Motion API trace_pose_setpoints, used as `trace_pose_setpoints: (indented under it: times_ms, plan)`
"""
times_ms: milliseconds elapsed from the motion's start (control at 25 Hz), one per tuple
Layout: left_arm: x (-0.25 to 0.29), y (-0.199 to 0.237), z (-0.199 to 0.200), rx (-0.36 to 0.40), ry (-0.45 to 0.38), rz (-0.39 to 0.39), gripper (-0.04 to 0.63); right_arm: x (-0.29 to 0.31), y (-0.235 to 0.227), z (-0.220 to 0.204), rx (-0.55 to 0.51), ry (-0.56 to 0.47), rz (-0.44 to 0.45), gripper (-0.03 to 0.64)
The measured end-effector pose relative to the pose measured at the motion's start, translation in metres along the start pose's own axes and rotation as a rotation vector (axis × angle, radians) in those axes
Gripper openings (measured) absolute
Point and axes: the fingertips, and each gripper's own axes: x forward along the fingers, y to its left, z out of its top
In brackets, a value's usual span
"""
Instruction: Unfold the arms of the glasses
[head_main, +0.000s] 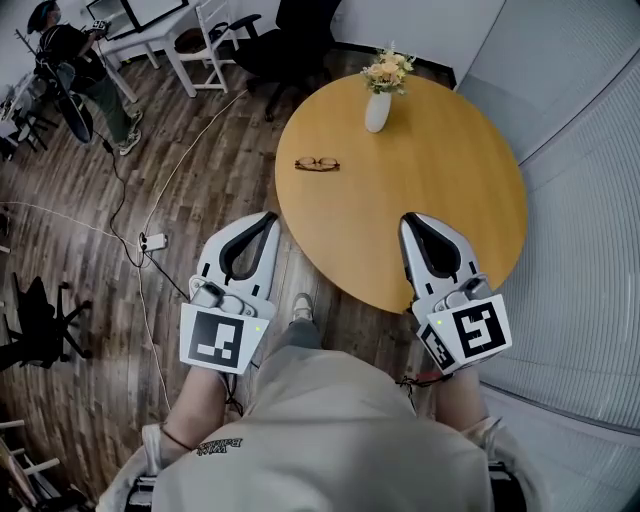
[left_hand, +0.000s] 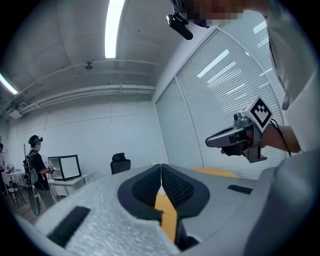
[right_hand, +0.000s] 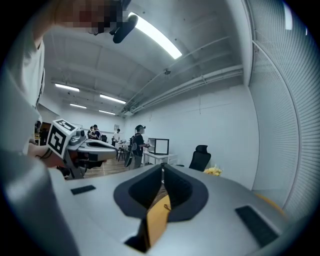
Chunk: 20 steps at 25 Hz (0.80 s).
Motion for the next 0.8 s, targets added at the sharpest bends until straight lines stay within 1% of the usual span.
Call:
trace_pose_setpoints:
  times_ms: [240,400,560,800]
  plan:
    - [0.024,0.048,-0.006,-0.006,-0.003,-0.04,0.025,0.045,-0.006,0.011,0.009,-0.004,-0.073,0.035]
    - [0.043,0.074,-0.013,0.002,0.001,-0.077,0.025,0.075,-0.008,0.012,0.011,0.005,-0.099,0.035]
    - [0.058,0.091,-0.017,0.002,-0.005,-0.103,0.025,0.099,-0.01,0.015,0.007,0.014,-0.115,0.035]
    - [0.079,0.106,-0.022,-0.005,-0.013,-0.103,0.025,0.121,-0.022,0.006,0.012,0.042,-0.127,0.035]
